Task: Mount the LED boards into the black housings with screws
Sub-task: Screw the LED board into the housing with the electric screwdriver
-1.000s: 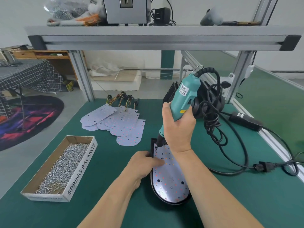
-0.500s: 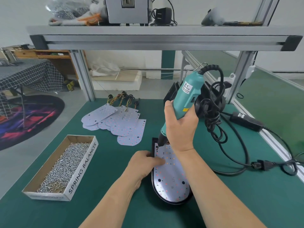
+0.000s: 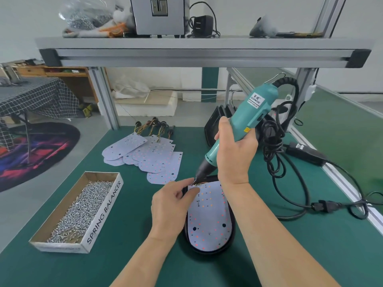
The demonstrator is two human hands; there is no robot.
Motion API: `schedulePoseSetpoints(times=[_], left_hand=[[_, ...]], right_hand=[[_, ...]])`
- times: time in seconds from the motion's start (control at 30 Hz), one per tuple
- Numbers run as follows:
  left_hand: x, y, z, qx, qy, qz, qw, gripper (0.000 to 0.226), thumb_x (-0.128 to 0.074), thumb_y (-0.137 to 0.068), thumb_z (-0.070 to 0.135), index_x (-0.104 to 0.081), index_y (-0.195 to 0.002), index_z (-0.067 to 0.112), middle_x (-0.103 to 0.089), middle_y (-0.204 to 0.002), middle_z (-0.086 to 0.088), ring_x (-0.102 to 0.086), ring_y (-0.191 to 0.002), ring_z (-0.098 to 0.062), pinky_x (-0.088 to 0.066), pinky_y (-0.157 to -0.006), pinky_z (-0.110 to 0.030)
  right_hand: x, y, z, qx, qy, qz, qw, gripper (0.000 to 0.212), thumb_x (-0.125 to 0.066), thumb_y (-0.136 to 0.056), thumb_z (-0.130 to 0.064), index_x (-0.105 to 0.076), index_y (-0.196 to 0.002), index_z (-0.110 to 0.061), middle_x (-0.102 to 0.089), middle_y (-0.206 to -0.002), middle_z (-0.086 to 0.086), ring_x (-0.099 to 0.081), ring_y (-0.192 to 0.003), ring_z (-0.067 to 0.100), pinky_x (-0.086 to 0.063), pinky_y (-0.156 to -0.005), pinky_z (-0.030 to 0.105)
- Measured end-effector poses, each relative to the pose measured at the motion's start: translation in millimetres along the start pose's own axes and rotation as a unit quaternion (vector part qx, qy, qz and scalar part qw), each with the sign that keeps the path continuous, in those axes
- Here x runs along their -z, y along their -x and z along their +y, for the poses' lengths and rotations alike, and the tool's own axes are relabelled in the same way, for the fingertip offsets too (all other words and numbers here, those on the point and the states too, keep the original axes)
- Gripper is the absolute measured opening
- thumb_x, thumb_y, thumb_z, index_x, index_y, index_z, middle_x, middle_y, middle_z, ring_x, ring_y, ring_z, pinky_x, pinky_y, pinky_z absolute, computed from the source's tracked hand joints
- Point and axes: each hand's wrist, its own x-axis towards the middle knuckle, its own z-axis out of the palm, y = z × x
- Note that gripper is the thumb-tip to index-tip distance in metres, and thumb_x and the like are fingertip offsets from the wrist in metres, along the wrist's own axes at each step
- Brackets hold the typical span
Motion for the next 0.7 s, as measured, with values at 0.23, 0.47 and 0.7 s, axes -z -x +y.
schedulePoseSetpoints(times=[0.23, 0.47, 0.7], left_hand=[[2.3, -4.1, -3.5, -0.032, -0.053, 0.025, 0.998, 0.016, -0.079, -0.079, 0.031, -0.070, -0.080, 0.045, -0.059, -0.066, 0.011, -0.048, -0.059, -0.008, -0.043, -0.060, -0.031], [3.4, -3.5, -3.3, -0.090, -0.177, 0.039, 0.979, 0.014, -0.080, -0.080, 0.025, -0.071, -0.069, 0.028, -0.047, -0.055, 0.015, -0.047, -0.055, -0.004, -0.030, -0.053, -0.021], [0.8, -3.0, -2.1, -0.098, -0.199, 0.029, 0.975, 0.008, -0.080, -0.079, 0.024, -0.074, -0.075, 0.025, -0.042, -0.056, 0.017, -0.044, -0.057, -0.012, -0.030, -0.055, -0.023]], right_hand=[[-0.9, 3.7, 1.2, -0.007, 0.003, -0.003, 1.000, 0.022, -0.067, -0.077, -0.040, -0.055, -0.078, -0.022, -0.058, -0.068, 0.006, -0.054, -0.061, 0.018, -0.048, -0.059, 0.028], [-1.0, 10.3, 6.8, 0.004, 0.020, -0.013, 1.000, 0.019, -0.067, -0.079, -0.039, -0.056, -0.079, -0.023, -0.059, -0.068, 0.008, -0.055, -0.062, 0.023, -0.051, -0.064, 0.045], [0.9, 11.9, 10.3, 0.011, 0.026, -0.014, 0.999, 0.020, -0.067, -0.079, -0.039, -0.056, -0.080, -0.022, -0.059, -0.067, 0.001, -0.056, -0.062, 0.024, -0.052, -0.066, 0.048]])
